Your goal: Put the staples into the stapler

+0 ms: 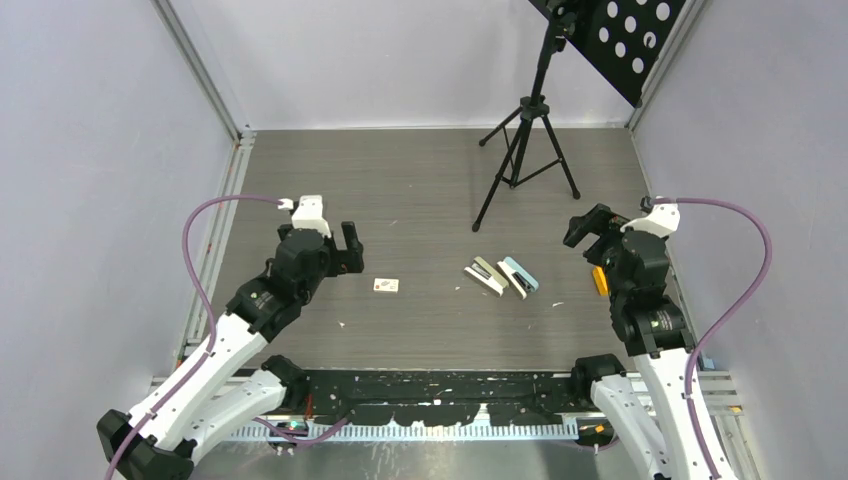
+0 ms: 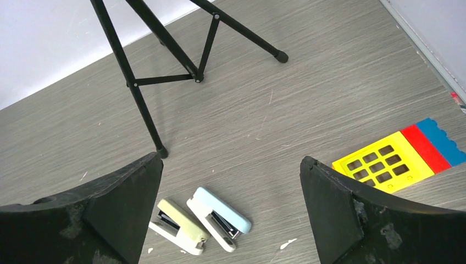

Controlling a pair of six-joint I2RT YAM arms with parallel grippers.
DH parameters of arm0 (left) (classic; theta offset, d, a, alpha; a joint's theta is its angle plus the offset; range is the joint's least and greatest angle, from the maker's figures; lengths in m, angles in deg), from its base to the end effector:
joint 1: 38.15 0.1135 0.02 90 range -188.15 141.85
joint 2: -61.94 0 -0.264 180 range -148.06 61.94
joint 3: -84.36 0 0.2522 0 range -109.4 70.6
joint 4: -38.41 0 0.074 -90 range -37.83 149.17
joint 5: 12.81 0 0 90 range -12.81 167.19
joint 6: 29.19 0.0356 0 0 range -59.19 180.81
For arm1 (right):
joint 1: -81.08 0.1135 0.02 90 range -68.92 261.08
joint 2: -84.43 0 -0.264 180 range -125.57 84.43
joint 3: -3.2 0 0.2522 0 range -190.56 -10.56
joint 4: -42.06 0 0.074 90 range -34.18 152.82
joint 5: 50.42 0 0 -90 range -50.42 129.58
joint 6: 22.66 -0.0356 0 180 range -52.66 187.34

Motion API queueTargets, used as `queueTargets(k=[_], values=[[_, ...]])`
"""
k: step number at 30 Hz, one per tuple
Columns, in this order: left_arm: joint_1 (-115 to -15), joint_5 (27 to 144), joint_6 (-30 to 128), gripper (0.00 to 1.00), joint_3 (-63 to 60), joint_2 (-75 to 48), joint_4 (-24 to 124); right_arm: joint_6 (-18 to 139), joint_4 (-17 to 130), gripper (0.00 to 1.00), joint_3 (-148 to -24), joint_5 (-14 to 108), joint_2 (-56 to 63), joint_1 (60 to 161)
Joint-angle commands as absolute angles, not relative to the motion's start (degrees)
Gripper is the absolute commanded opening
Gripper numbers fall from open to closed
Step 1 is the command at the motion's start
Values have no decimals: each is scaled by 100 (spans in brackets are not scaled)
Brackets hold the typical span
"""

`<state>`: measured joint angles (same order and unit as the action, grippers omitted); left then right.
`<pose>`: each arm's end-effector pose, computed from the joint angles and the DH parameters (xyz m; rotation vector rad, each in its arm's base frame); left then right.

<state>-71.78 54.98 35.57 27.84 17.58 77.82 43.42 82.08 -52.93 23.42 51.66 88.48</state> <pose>0.1514 -0.0845 0.3022 -0.0926 2.0158 -0.2579 0.1334 0.0073 0.3254 0.4571 1.7941 0.1184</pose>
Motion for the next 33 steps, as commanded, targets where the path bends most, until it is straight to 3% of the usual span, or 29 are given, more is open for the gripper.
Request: queueTargets(k=[1,15,21,26,33], values=[[-7160,5570,3451,100,2639,1721,7923,4176,8237,100,-5368,2306,5012,8873],[-7150,6040,2935,100,2351,1121,8401,2985,9573,100,-6195,3549,2603,8873],[-7103,6610,2911,100,2251,695,8426,3523,9265,100,-5945,5072,2281,8893],[-7101,7130,2865,100,2172,258,8262,3691,9299,98,-6101,5036,1926,9316],[-7101,7679,2802,100,2035,-313,8095,4097,9565,92,-6979,4187,550,10604]])
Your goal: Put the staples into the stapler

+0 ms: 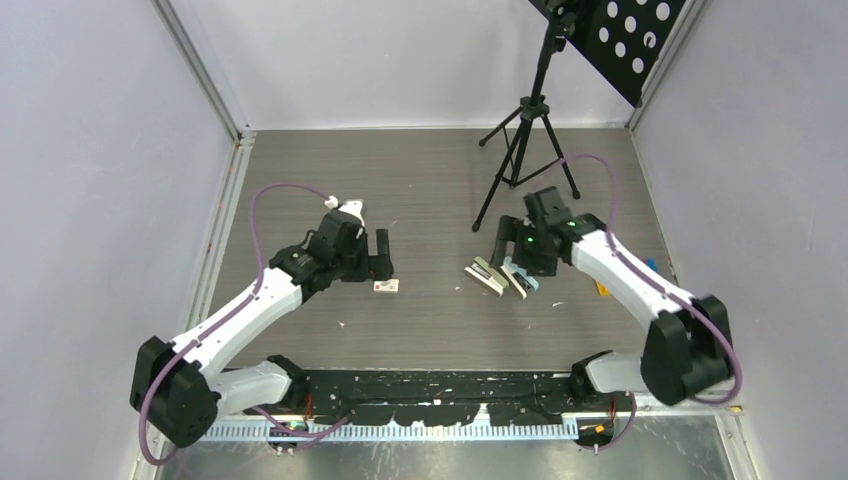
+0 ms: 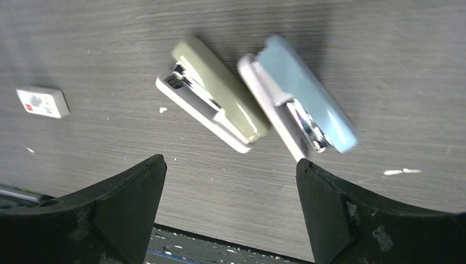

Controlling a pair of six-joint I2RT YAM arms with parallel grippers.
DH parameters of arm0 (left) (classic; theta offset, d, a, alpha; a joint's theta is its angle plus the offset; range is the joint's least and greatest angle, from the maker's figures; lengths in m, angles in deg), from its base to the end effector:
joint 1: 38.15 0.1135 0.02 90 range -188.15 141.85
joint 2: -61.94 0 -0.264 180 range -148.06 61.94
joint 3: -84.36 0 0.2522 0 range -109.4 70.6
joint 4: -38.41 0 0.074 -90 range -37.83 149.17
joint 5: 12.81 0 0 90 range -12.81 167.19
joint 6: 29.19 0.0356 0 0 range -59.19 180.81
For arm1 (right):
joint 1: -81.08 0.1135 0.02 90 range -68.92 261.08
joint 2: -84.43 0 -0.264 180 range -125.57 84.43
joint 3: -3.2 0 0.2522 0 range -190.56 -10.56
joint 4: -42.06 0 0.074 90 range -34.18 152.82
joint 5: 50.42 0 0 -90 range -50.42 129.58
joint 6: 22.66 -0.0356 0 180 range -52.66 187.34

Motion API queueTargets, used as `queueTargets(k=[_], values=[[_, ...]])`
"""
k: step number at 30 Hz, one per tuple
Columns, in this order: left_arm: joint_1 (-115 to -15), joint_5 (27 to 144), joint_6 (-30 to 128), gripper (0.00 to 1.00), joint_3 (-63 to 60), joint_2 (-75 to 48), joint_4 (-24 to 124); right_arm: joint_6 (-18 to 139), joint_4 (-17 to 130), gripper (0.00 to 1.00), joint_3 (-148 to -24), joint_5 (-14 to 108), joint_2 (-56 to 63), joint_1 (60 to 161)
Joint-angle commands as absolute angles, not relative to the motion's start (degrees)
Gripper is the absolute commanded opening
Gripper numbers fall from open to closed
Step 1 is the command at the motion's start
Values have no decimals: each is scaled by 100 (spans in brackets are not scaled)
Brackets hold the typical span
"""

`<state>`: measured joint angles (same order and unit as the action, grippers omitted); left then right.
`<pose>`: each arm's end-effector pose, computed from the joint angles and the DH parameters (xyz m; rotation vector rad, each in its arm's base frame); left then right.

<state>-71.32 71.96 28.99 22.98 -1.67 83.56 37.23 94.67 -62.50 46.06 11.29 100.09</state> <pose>0.1933 -0.1225 0.2596 -0.0147 2.4356 -0.4165 0.2333 0.0846 0.2387 0.2187 2.6703 0.4358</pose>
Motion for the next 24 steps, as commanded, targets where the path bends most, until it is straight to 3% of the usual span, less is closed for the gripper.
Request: queueTargets(k=[1,7,15,24], values=[[-7102,7819,2797,100,2006,-351,8083,4170,9644,91,-7149,4072,318,10769],[-7098,7858,2791,100,2081,-253,8069,4643,9743,90,-7700,3651,-701,11105],[-7102,8012,2749,100,2270,-110,8038,5286,10211,84,-8729,4107,-1944,11177],[-7098,8062,2742,99,2349,-52,7995,5285,10440,84,-8732,4320,-2289,11659]])
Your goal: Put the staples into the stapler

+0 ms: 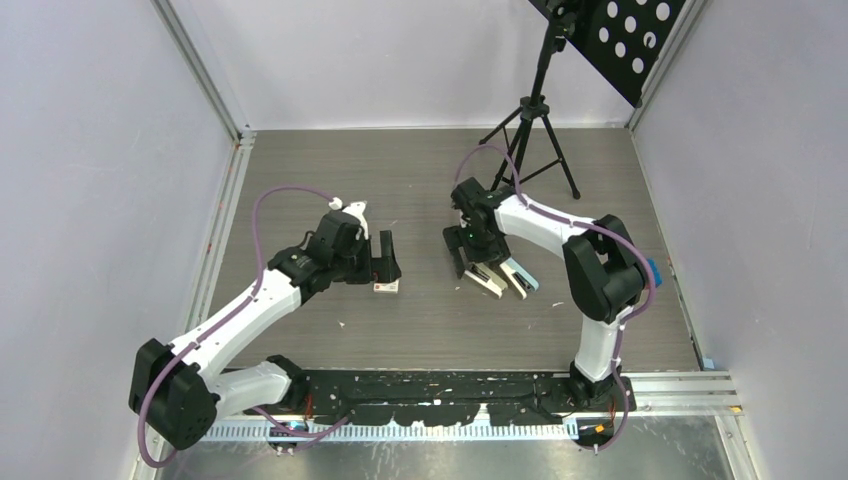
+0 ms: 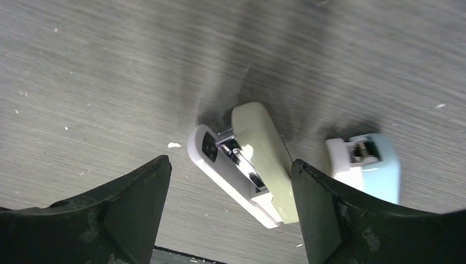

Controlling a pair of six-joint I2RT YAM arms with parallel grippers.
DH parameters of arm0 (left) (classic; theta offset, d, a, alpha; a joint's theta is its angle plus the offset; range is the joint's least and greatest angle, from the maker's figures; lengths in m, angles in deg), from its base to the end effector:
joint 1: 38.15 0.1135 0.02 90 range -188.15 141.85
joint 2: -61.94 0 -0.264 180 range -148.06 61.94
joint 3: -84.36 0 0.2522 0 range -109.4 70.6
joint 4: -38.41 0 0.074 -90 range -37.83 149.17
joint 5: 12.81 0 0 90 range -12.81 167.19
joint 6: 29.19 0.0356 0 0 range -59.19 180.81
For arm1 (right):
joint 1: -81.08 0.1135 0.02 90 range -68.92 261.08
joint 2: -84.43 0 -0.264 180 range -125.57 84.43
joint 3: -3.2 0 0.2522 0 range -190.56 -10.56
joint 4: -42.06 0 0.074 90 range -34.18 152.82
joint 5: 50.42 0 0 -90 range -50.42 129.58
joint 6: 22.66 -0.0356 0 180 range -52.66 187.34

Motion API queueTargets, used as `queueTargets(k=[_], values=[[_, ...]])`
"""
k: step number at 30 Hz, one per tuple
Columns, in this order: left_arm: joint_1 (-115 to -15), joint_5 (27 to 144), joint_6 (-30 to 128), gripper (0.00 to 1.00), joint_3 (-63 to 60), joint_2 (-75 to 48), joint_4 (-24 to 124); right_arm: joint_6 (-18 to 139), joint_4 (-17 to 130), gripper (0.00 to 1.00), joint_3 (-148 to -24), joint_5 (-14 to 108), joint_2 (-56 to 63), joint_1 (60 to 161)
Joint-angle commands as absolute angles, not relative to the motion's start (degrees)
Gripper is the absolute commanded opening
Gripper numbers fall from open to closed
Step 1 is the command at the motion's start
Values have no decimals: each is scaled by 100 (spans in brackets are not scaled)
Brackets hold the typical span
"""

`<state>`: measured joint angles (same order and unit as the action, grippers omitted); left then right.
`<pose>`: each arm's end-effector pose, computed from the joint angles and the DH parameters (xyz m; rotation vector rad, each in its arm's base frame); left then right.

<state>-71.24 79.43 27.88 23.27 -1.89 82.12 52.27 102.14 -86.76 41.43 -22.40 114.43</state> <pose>0.1928 -0.1273 0.2590 0.0227 2.4632 -0.5764 0.3022 0.2003 0.1863 -0.4726 2.9034 0.1813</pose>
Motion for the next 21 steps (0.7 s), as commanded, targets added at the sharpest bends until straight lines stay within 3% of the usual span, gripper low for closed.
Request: queueTargets(k=[1,9,21], values=[[-7102,8062,2749,99,2349,-45,7988,5251,10442,84,-8721,4319,-2282,11737],[-7102,8061,2730,99,2358,7,7985,5093,10645,84,-8801,4532,-2068,12151],[-7103,8409,2706,99,2384,48,7966,5235,11008,87,-8600,3662,-1475,12011]])
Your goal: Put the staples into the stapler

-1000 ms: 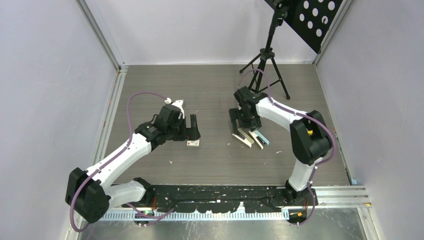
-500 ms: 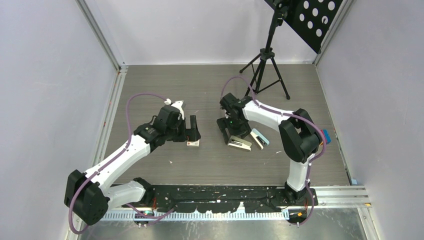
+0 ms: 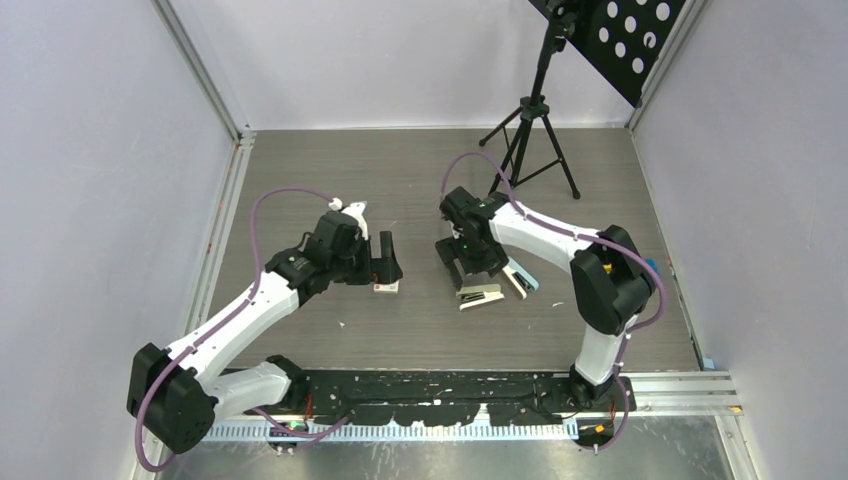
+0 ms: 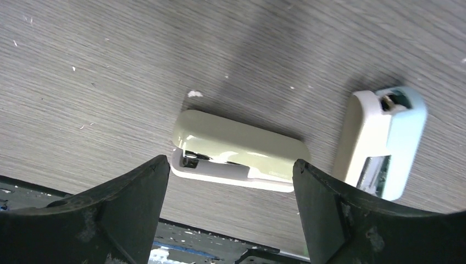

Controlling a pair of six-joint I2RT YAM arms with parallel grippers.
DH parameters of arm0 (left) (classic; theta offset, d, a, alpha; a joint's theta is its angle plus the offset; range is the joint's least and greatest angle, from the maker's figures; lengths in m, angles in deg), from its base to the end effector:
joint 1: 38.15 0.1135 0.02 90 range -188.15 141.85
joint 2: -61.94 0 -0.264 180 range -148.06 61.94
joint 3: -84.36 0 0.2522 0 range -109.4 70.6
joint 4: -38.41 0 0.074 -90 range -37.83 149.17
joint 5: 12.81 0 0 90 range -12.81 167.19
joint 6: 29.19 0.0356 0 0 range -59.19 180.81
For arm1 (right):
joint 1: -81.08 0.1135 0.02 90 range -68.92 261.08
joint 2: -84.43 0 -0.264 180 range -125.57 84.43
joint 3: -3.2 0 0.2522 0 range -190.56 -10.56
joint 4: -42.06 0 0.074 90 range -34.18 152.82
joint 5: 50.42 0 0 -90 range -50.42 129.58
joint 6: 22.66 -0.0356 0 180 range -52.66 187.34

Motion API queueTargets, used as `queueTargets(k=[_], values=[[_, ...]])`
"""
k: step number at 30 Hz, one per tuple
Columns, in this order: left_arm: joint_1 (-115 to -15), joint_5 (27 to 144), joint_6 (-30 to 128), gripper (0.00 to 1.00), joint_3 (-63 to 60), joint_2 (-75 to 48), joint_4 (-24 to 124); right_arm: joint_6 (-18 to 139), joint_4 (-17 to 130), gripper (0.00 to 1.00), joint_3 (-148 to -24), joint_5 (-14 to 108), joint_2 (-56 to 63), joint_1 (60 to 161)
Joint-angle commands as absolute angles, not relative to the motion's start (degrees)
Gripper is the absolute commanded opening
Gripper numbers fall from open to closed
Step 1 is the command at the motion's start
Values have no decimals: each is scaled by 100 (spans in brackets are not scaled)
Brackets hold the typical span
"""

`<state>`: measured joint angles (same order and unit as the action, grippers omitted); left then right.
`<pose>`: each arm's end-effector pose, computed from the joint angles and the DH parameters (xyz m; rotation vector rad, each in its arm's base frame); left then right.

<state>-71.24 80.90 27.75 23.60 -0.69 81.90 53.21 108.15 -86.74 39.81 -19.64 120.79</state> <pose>0.1895 -0.1262 0.2618 0.0332 2.4522 -0.6160 0.2671 0.2220 0.2000 -0.6622 2.9145 0.1211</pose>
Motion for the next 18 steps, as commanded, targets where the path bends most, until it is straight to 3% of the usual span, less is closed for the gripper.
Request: queueTargets(k=[1,6,18], values=[[-7103,8478,2699,99,2384,23,7939,5132,10953,87,-8499,3640,-1346,12004],[-7103,8731,2671,99,2334,-188,7800,4294,10666,87,-7817,3270,-615,11942],[-7100,8767,2505,99,2296,-356,7601,606,10015,86,-6864,1995,441,12398]])
